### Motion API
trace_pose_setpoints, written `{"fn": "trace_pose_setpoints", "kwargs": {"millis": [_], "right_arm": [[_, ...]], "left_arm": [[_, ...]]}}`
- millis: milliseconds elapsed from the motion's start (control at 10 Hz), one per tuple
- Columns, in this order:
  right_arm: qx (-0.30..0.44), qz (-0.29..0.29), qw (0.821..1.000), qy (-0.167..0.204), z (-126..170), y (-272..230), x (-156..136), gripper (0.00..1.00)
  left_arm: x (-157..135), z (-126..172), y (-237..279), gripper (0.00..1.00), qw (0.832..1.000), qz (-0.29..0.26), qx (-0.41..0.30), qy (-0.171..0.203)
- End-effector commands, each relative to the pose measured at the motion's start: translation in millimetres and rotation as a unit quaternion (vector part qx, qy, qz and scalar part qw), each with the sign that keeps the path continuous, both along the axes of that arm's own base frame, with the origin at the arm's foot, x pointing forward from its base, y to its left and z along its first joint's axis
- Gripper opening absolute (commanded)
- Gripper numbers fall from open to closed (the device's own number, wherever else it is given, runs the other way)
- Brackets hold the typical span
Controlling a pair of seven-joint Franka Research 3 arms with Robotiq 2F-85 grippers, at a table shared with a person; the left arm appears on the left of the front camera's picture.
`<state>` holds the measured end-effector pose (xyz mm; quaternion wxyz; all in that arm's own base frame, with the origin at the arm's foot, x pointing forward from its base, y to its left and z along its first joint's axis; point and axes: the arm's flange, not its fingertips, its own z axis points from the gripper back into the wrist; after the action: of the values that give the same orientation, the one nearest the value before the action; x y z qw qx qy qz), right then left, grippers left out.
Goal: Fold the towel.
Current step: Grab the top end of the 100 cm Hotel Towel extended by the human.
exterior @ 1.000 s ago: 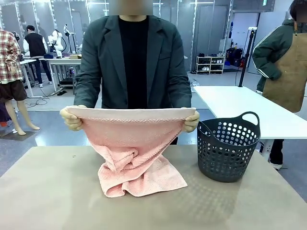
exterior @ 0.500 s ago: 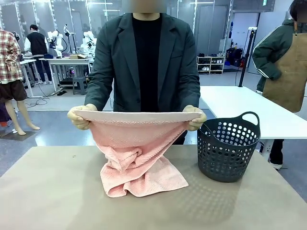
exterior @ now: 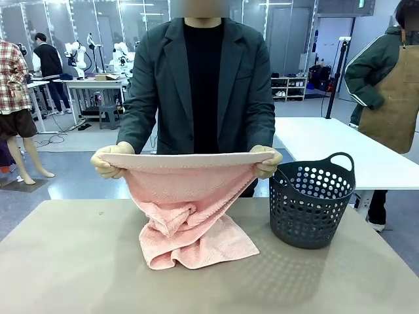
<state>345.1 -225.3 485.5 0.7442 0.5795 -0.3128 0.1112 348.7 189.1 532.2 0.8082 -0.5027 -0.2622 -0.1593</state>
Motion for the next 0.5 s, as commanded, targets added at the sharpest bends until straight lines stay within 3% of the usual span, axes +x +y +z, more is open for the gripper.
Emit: {"fn": "trace_pose_setpoints", "kwargs": {"millis": [0,300,400], "right_arm": [[-0.074,0.0,0.995,-0.071,30,30,-10,1.0],[-0.178,0.045,0.97,-0.161,83,87,-26,1.0],[-0.21,0.064,0.954,-0.205,101,106,-29,1.0]], "left_arm": [[-10,28,-35,1.0,0.993,-0.026,0.092,-0.072],[-27,84,-99,1.0,0.959,-0.084,0.206,-0.176],[-30,101,-117,1.0,0.944,-0.131,0.227,-0.201]]}}
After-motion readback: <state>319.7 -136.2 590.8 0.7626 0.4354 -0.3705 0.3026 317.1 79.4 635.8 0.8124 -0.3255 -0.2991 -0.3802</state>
